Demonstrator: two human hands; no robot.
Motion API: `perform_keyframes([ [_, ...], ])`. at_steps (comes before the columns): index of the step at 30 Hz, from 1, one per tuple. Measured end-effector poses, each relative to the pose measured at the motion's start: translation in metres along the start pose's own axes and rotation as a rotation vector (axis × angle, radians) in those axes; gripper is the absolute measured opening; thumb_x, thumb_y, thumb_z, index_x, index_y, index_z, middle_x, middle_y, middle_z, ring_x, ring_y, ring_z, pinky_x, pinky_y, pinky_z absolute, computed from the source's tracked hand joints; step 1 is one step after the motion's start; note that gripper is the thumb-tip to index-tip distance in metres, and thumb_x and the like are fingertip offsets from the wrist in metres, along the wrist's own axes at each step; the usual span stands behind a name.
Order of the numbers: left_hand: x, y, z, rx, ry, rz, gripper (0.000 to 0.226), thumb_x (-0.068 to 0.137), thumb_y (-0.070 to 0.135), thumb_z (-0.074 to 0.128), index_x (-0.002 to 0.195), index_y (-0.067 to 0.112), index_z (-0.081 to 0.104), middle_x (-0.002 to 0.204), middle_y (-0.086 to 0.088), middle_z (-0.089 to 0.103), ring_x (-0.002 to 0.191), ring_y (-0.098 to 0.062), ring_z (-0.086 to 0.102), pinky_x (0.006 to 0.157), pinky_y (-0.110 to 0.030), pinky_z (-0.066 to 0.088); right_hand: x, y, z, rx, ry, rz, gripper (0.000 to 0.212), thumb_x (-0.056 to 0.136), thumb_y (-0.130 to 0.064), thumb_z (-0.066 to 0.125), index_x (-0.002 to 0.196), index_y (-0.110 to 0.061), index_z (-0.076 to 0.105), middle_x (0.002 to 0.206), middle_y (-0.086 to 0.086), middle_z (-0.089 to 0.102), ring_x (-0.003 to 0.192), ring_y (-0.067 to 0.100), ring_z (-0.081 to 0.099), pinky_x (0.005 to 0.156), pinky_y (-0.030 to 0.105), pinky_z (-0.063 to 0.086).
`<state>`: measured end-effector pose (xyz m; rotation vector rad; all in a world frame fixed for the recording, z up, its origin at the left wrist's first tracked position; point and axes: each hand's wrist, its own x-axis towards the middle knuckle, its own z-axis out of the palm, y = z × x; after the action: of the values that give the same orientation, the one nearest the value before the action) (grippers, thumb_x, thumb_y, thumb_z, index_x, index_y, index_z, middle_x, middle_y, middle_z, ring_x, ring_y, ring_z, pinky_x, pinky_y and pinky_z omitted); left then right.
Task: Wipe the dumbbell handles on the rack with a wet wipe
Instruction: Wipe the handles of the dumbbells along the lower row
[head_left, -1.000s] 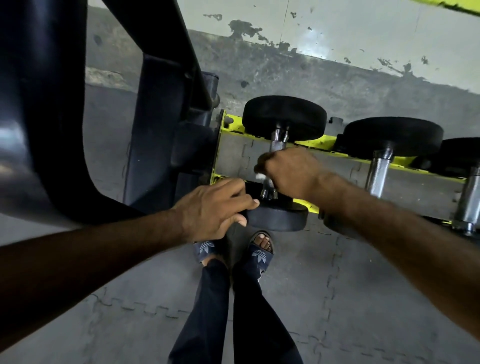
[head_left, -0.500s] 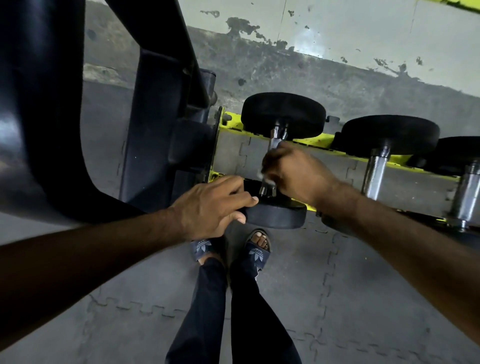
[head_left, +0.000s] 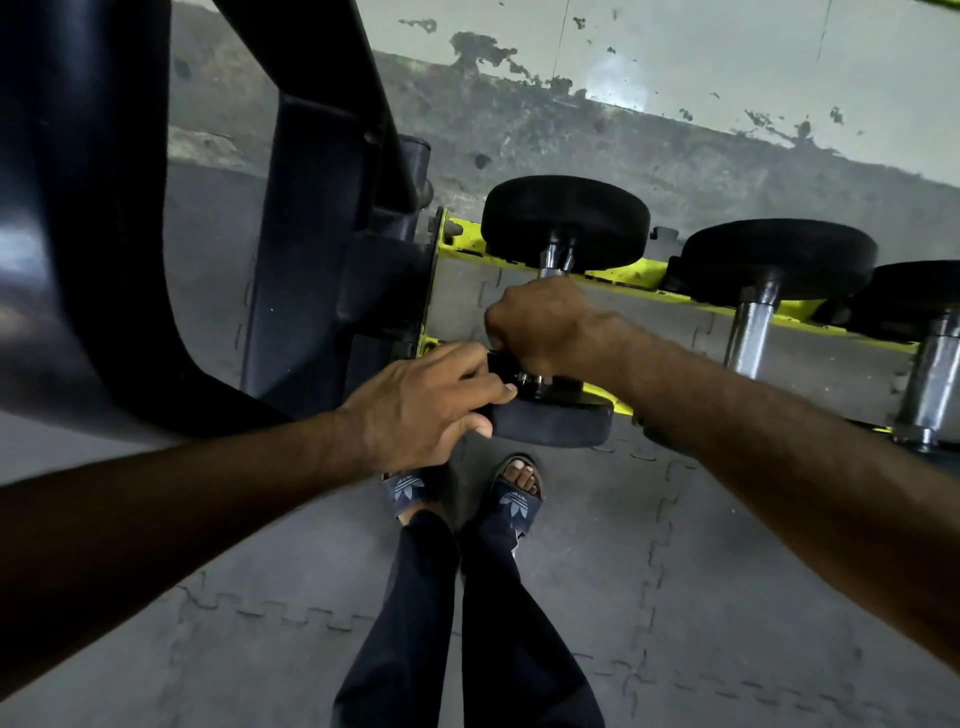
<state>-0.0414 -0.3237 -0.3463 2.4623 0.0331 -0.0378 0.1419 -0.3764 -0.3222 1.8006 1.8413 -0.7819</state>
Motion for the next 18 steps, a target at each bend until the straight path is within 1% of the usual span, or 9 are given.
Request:
perform_keyframes([
  [2,0.000,0.001,0.000,-0.001,0.010,-0.009,0.032,0.087,0.023,0.070,0.117,0.014,0.063,0.098,-0.003,0.049,0.089,-0.017,0.051,0.054,-0.034,0.053,-0.005,0.003,0.001,0.182,-0.055,-0.042,0.015,0.087,-0.014,0.063,0.101,-0.018,0.067,0.096,0.002,0.066,0.094,0.027,0.065,0.066,0.029,0.042],
  [3,0.000,0.002,0.000,0.001,0.015,-0.014,0.033,0.086,0.022,0.071,0.116,0.014,0.063,0.098,-0.003,0.048,0.088,-0.017,0.050,0.053,-0.034,0.052,-0.011,0.008,0.004,0.265,-0.026,-0.070,0.021,0.085,-0.011,0.062,0.102,-0.020,0.070,0.100,0.001,0.069,0.096,0.025,0.065,0.068,0.026,0.043],
  [5,-0.001,0.002,0.001,0.005,0.022,-0.022,0.033,0.086,0.022,0.072,0.116,0.014,0.063,0.097,-0.002,0.048,0.087,-0.017,0.049,0.052,-0.034,0.052,-0.024,0.024,0.017,0.383,0.079,-0.125,0.030,0.082,-0.005,0.062,0.103,-0.022,0.075,0.108,-0.003,0.073,0.102,0.020,0.066,0.082,0.024,0.048],
  [7,-0.002,0.002,0.002,-0.001,0.026,-0.024,0.034,0.085,0.021,0.074,0.116,0.013,0.063,0.097,-0.003,0.049,0.087,-0.017,0.051,0.053,-0.034,0.052,-0.040,0.037,0.042,0.498,0.193,-0.090,0.029,0.079,0.000,0.066,0.097,-0.020,0.076,0.103,-0.002,0.074,0.098,0.018,0.068,0.090,0.034,0.053],
  [8,-0.002,0.002,0.002,-0.006,0.032,-0.022,0.034,0.084,0.020,0.075,0.116,0.013,0.063,0.096,-0.004,0.049,0.087,-0.018,0.051,0.053,-0.032,0.052,-0.047,0.041,0.059,0.612,0.247,-0.033,0.029,0.077,0.005,0.069,0.094,-0.018,0.076,0.099,-0.001,0.075,0.094,0.017,0.070,0.088,0.037,0.056],
  [10,-0.002,0.002,0.003,-0.013,0.044,-0.016,0.036,0.082,0.018,0.078,0.115,0.012,0.064,0.095,-0.005,0.050,0.086,-0.018,0.051,0.053,-0.029,0.050,-0.057,0.039,0.086,1.061,0.314,0.183,0.029,0.076,0.013,0.073,0.086,-0.013,0.076,0.087,0.002,0.076,0.085,0.015,0.073,0.083,0.036,0.059],
  [12,-0.002,0.001,0.004,-0.011,0.047,-0.003,0.035,0.083,0.019,0.076,0.115,0.012,0.063,0.096,-0.005,0.050,0.086,-0.018,0.051,0.052,-0.030,0.051,-0.049,0.033,0.101,1.439,0.346,0.420,0.025,0.080,0.013,0.071,0.077,-0.012,0.072,0.074,0.004,0.073,0.074,0.018,0.072,0.074,0.035,0.060],
  [15,-0.002,0.000,0.004,-0.003,0.055,0.006,0.033,0.086,0.021,0.071,0.116,0.013,0.061,0.097,-0.005,0.050,0.088,-0.019,0.052,0.053,-0.034,0.053,-0.022,0.030,0.099,1.582,0.237,0.568,0.023,0.087,0.014,0.060,0.077,-0.006,0.067,0.070,0.011,0.068,0.066,0.023,0.065,0.063,0.030,0.056],
  [18,-0.002,0.000,0.004,0.001,0.058,0.009,0.032,0.086,0.022,0.069,0.116,0.013,0.061,0.097,-0.005,0.050,0.088,-0.018,0.051,0.052,-0.037,0.054,-0.011,0.033,0.089,1.637,-0.010,0.501,0.021,0.092,0.004,0.059,0.103,-0.009,0.071,0.092,0.012,0.075,0.082,0.024,0.072,0.078,0.036,0.059],
])
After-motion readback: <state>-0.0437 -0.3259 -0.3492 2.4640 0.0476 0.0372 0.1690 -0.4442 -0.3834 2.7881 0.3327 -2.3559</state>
